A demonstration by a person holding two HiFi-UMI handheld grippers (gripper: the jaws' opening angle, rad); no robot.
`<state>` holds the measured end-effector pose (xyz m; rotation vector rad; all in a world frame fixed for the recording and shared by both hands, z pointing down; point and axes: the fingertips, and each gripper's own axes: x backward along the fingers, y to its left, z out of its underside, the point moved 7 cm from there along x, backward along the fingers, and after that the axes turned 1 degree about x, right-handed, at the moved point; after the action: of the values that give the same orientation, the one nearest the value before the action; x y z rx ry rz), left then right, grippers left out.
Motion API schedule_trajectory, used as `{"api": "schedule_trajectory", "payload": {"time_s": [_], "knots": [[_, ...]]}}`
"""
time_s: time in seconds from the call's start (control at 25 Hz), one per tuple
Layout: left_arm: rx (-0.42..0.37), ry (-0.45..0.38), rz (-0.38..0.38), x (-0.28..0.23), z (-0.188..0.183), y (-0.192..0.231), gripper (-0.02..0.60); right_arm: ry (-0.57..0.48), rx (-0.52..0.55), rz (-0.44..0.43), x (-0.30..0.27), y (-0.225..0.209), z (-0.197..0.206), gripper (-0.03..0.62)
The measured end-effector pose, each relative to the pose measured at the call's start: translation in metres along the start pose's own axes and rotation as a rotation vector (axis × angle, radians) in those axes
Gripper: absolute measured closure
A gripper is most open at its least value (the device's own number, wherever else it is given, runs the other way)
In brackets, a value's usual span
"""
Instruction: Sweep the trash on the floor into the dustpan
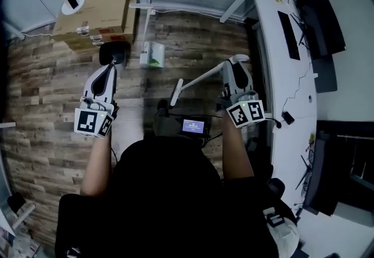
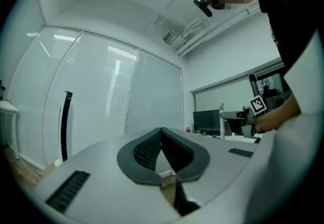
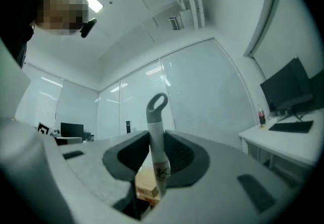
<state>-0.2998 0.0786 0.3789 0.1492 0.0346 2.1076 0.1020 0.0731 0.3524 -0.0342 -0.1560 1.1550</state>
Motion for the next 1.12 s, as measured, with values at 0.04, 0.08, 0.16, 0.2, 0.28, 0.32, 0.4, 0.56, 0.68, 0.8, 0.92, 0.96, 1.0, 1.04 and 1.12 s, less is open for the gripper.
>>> {"api": "schedule_trajectory", "payload": {"time_s": [0.04,0.08,0.16,0.2,0.28,0.32,0.4,0.56,0.68,0.8,0.92,0.96,1.0,1.04,1.12], "knots": [[0.013,-0.008,0.011,0.007,0.002,-0.002,0.588,0.001,-0.014,0.006,0.007,0.001,0.003,0.5],[0.026,-0.015,0.022,0.012,0.003,-0.004,0.586,0.007,-0.023,0.011,0.012,0.002,0.005,0.5],[0.038,-0.018,0.043,0.02,0.006,-0.01,0.586,0.02,-0.032,0.009,0.022,0.007,0.007,0.5],[0.036,-0.014,0.05,0.024,0.008,-0.014,0.586,0.027,-0.031,0.004,0.027,0.01,0.008,0.5],[0.029,-0.002,0.056,0.03,0.012,-0.02,0.588,0.038,-0.031,-0.005,0.036,0.016,0.009,0.502],[0.03,0.004,0.054,0.032,0.013,-0.022,0.588,0.044,-0.032,-0.007,0.039,0.018,0.01,0.502],[0.038,0.012,0.044,0.036,0.015,-0.027,0.587,0.056,-0.036,-0.013,0.046,0.021,0.012,0.502],[0.025,0.035,0.025,0.04,0.021,-0.043,0.586,0.055,-0.001,-0.047,0.067,0.025,0.017,0.505],[0.046,0.038,-0.007,0.039,0.024,-0.052,0.586,0.056,0.014,-0.096,0.077,0.031,0.017,0.505],[0.069,0.019,-0.044,0.041,0.022,-0.066,0.586,0.066,0.034,-0.177,0.081,0.036,0.015,0.505],[0.077,0.042,-0.051,0.038,0.034,-0.087,0.586,0.066,0.053,-0.223,0.093,0.031,0.015,0.505],[0.082,0.058,-0.05,0.036,0.04,-0.095,0.586,0.069,0.052,-0.224,0.098,0.027,0.017,0.505],[0.087,0.07,-0.047,0.035,0.044,-0.104,0.586,0.076,0.048,-0.219,0.101,0.022,0.02,0.505],[0.088,0.076,-0.043,0.034,0.046,-0.112,0.587,0.085,0.045,-0.213,0.105,0.017,0.023,0.505],[0.081,0.081,-0.032,0.033,0.046,-0.128,0.586,0.096,0.047,-0.21,0.112,0.01,0.025,0.505]]}}
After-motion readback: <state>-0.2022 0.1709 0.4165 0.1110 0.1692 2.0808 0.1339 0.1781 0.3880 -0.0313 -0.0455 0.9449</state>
